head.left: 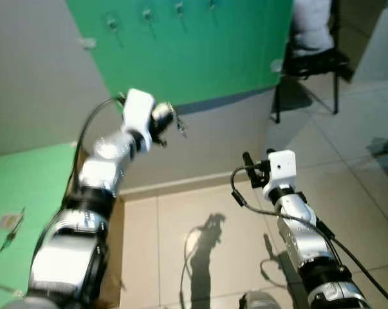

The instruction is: Hang keys on a hook

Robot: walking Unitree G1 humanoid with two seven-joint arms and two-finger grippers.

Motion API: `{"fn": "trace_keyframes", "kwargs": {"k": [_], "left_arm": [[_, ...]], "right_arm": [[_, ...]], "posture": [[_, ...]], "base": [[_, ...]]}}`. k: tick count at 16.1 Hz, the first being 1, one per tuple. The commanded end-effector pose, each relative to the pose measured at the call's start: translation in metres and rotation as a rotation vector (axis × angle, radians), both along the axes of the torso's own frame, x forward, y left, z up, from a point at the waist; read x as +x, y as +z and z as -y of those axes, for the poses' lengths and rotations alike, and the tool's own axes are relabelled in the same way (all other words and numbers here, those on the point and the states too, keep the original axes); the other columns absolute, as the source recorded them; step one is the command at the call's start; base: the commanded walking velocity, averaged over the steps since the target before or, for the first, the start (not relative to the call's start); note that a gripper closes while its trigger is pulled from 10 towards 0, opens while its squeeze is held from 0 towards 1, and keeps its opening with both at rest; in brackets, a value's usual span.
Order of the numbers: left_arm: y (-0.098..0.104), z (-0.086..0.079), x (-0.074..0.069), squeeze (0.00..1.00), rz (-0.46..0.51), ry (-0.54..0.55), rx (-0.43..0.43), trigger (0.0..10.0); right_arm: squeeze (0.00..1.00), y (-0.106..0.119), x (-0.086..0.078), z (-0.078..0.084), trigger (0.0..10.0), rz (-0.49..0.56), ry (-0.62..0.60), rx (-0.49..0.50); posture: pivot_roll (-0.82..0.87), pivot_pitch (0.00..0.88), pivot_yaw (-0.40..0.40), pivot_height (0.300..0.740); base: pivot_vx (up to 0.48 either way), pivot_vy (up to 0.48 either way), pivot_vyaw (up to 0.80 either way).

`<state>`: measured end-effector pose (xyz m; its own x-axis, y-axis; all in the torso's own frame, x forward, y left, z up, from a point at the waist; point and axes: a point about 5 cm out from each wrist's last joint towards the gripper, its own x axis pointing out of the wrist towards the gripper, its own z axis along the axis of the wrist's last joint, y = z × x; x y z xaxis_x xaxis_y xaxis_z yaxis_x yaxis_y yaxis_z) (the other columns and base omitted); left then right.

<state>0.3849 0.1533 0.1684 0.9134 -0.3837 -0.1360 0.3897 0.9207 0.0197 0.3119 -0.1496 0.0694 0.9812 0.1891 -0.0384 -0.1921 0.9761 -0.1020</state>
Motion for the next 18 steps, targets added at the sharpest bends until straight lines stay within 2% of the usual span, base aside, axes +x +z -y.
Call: {"fn": "trace_keyframes", "kwargs": {"k": [1,2,3,5,6,8,9,12,14,15,16,17,18], "left_arm": [[0.018,-0.010,0.006,0.00,0.041,0.028,-0.124,0.0],[0.022,-0.010,0.007,0.00,0.039,0.033,-0.281,0.0],[0.022,-0.009,0.007,0.00,0.041,0.029,-0.320,0.0],[0.020,-0.010,0.008,0.00,0.008,0.055,-0.562,0.0],[0.018,-0.010,0.009,0.00,-0.004,0.063,-0.640,0.0],[0.014,-0.010,0.009,0.00,-0.027,0.068,-0.715,0.0],[0.014,-0.010,0.009,0.00,-0.028,0.068,-0.716,0.0],[0.017,-0.012,0.009,0.00,-0.015,0.052,-0.788,0.0],[0.018,-0.010,0.008,0.00,-0.010,0.042,-0.794,0.0],[0.002,-0.007,0.007,0.00,-0.079,0.066,-0.613,0.0],[-0.035,0.001,0.000,0.00,-0.224,0.057,-0.213,0.0],[-0.068,0.002,-0.013,0.00,-0.305,-0.012,0.174,0.0],[-0.092,0.001,-0.027,0.00,-0.344,-0.111,0.430,0.0]], "right_arm": [[0.00,-0.003,-0.001,-0.005,10.0,-0.021,0.026,-0.010],[0.00,-0.005,-0.002,-0.005,10.0,-0.026,0.028,-0.011],[0.00,-0.005,-0.002,-0.004,10.0,-0.027,0.029,-0.011],[0.00,-0.005,-0.003,-0.004,10.0,-0.030,0.032,-0.010],[0.00,-0.005,-0.003,-0.004,10.0,-0.032,0.032,-0.010],[0.00,-0.006,-0.003,-0.004,10.0,-0.036,0.038,-0.013],[0.00,-0.006,-0.003,-0.004,10.0,-0.036,0.038,-0.014],[0.00,-0.005,-0.002,-0.005,10.0,-0.034,0.039,-0.015],[0.00,-0.006,-0.003,-0.005,10.0,-0.035,0.039,-0.014],[0.00,-0.007,-0.004,-0.005,10.0,-0.039,0.039,-0.013],[0.00,-0.009,-0.005,-0.006,10.0,-0.044,0.039,-0.013],[0.00,-0.010,-0.006,-0.007,10.0,-0.049,0.041,-0.012],[0.00,-0.010,-0.006,-0.008,10.0,-0.051,0.043,-0.011]], "posture": [[-0.25,0.000,0.151,0.740],[-0.26,0.004,0.152,0.740],[-0.26,0.004,0.152,0.740],[-0.27,0.007,0.151,0.740],[-0.27,0.007,0.151,0.740],[-0.27,0.008,0.149,0.740],[-0.27,0.008,0.149,0.740],[-0.27,0.009,0.151,0.740],[-0.27,0.009,0.151,0.740],[-0.26,0.014,0.157,0.740],[-0.26,0.014,0.156,0.740],[-0.26,0.015,0.158,0.740],[-0.26,0.016,0.162,0.740]], "base": [[0.000,0.000,0.00],[0.000,0.000,0.00],[0.000,0.000,0.00],[0.000,0.000,0.00],[0.000,0.000,0.00],[0.000,0.000,0.00],[0.000,0.000,0.00],[0.000,0.000,0.00],[0.000,0.000,0.00],[0.000,0.000,0.00],[0.000,0.000,0.00],[0.000,0.000,0.00],[0.000,0.000,0.00]]}}
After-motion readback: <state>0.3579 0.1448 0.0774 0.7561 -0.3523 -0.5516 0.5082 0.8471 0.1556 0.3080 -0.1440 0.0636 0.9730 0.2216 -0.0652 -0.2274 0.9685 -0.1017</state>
